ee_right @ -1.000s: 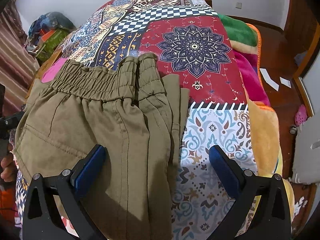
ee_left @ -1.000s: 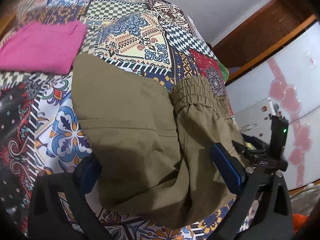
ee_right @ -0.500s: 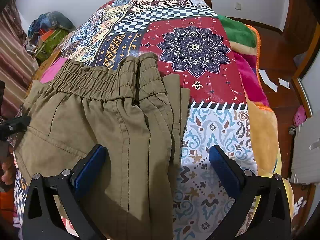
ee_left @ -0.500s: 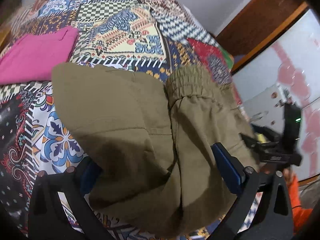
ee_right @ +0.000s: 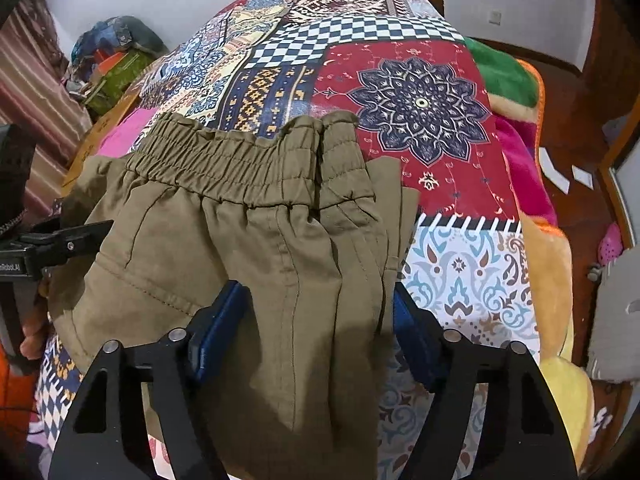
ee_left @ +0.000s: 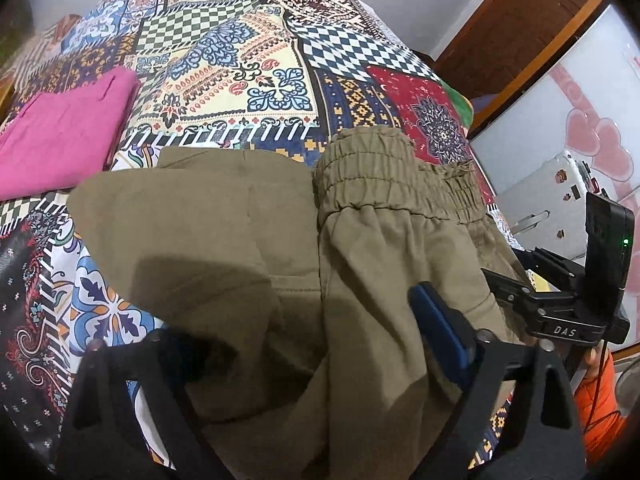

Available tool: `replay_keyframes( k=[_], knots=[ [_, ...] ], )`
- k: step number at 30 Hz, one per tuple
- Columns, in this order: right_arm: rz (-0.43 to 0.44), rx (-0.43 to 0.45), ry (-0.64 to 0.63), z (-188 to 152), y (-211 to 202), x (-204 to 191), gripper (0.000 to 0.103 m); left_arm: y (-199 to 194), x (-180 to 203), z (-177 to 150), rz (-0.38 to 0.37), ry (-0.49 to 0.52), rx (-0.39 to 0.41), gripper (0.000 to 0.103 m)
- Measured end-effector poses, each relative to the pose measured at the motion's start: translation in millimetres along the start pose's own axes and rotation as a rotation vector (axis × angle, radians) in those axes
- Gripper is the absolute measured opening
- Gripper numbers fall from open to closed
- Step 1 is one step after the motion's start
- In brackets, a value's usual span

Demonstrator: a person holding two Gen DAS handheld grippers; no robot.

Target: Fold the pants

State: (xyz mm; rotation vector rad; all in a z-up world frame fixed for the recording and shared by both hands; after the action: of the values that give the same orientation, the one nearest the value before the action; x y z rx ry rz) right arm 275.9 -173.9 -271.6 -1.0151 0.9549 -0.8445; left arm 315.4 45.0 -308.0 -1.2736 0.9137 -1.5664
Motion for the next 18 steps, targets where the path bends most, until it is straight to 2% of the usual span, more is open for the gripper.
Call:
replay_keyframes(
  k=[4, 6, 8, 12, 13, 16, 18],
  knots=[
    [0.003, 0.005, 0.005, 0, -1, 0, 0.055, -4, 6, -4, 0.017, 0.025, 0.011, 0.073],
    [-0.004, 0.012, -0.001, -1, -4, -1, 0.044, -8, 8, -6, 0.027, 0.037, 0.019, 0.067],
    [-0.027, 0.026, -0.012, -2, -7, -1, 0.038, -11, 11, -8, 0.034, 0.044, 0.026, 0.061],
    [-0.039, 0.047, -0.014, -2, -10, -2, 0.028, -18, 16, -11, 0.051, 0.055, 0.044, 0.046],
    [-0.042, 0.053, -0.014, -2, -11, -3, 0.027, -20, 18, -12, 0.056, 0.058, 0.049, 0.042],
    [-0.042, 0.06, -0.014, -2, -14, -5, 0.026, -23, 22, -16, 0.078, 0.07, 0.053, 0.04],
    [-0.023, 0.045, 0.002, -2, -13, -2, 0.036, -22, 21, -17, 0.081, 0.066, 0.049, 0.04]
  ],
)
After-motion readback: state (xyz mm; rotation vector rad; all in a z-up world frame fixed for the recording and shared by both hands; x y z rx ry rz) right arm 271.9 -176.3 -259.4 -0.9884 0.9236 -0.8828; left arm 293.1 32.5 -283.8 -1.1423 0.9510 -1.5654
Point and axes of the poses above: each gripper's, at about its wrist camera, not at the fingertips, and y roughly the way its jaws point, x to its right, z to its top, the point moved 4 cm from there along y, roughly the way its jaws point, and after that the axes turned 13 degrees about -x, right-handed, at the moved point
